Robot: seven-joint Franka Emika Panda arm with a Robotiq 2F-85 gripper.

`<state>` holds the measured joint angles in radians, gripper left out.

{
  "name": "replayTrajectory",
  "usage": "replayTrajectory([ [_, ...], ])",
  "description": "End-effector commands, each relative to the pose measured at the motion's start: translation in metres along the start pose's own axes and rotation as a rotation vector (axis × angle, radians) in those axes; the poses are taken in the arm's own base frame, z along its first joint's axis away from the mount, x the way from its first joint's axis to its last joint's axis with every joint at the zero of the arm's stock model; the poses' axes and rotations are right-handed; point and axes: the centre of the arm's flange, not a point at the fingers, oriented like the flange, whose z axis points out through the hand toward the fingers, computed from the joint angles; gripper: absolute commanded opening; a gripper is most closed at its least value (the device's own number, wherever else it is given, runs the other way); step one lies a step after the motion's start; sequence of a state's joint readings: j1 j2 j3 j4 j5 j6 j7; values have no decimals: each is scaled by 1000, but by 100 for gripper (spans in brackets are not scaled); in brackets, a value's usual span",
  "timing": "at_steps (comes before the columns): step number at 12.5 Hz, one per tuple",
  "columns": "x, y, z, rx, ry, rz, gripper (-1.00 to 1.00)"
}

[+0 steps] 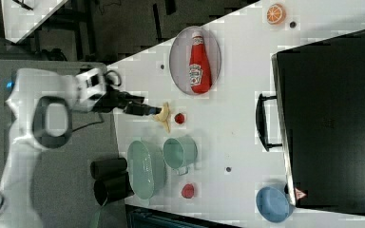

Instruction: Pick ketchup from plate and place it on table.

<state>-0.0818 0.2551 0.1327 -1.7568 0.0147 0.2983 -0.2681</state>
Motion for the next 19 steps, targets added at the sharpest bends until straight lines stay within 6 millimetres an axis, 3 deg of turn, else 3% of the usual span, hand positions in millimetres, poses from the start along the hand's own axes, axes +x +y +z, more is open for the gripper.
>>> replayTrajectory([
  [1, 24, -3, 15, 38, 80, -229, 100],
  [5, 52, -22, 71, 64, 156, -433, 100],
  [11, 69, -40, 156, 79, 164, -449, 100],
  [19, 83, -48, 237, 96, 226, -456, 100],
])
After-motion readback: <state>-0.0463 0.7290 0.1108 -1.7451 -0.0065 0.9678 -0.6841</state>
